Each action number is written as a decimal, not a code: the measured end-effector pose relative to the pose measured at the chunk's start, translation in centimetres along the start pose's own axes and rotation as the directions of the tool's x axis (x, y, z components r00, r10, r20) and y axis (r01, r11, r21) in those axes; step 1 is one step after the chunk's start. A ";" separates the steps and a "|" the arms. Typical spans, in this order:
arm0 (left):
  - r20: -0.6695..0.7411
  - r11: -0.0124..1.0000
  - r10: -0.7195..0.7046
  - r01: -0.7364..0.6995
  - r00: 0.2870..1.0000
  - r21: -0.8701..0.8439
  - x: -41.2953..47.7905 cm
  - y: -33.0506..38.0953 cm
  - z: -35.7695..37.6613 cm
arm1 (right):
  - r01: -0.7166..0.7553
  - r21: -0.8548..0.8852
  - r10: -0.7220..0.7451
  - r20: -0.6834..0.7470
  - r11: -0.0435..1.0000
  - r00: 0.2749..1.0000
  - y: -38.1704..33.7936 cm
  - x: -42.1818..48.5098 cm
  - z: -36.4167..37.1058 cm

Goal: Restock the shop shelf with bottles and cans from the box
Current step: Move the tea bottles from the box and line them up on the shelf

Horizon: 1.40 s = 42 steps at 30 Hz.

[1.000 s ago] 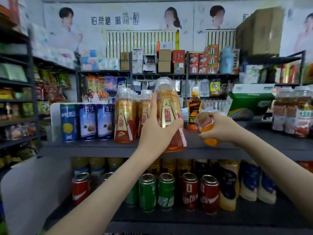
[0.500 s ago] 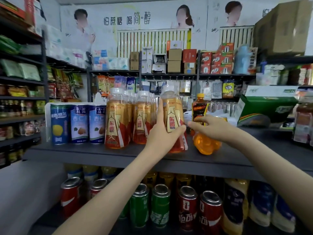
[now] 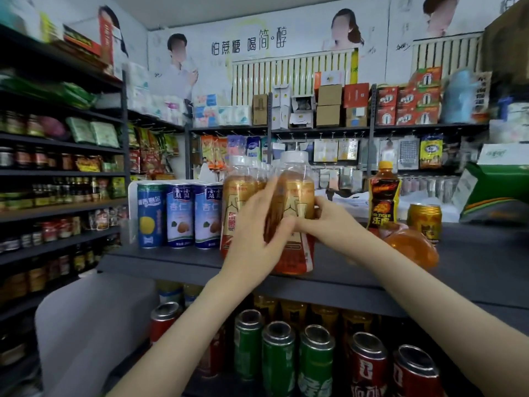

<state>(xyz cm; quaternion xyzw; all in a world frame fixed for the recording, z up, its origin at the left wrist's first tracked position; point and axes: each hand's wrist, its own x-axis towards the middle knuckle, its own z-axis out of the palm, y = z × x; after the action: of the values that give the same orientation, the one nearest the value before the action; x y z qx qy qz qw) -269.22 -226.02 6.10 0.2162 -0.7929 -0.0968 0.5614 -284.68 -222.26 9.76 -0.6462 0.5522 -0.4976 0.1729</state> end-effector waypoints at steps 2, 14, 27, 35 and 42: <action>-0.163 0.987 -0.035 0.060 0.986 0.151 0.1 -1.7 -1.1 | 0.005 -0.007 -0.005 -0.020 1.000 1.000 0.1 0.6 1.0; 0.068 0.935 -0.246 0.218 0.967 0.280 1.8 -6.4 -2.9 | 0.029 -0.174 -0.052 -0.130 0.984 0.990 0.6 2.6 3.4; 0.000 0.870 0.224 -0.199 0.975 0.451 1.6 -2.2 1.4 | -0.242 -0.698 -0.176 -0.470 0.674 0.865 0.3 -0.8 -7.2; 0.087 0.740 0.305 -0.294 0.948 0.604 2.9 0.1 6.3 | -0.650 -0.148 0.608 -0.250 0.745 0.754 3.1 -2.9 -11.1; 0.254 0.973 0.090 -0.140 0.963 0.186 2.9 2.7 6.9 | -0.386 -0.274 0.316 -0.268 0.881 0.910 2.9 -3.6 -9.6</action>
<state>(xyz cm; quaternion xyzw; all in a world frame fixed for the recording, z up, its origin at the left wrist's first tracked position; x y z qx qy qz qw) -277.12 -225.51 7.22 0.2121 -0.8729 -0.0088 0.4394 -293.83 -216.91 10.18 -0.4963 0.7495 -0.4283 0.0924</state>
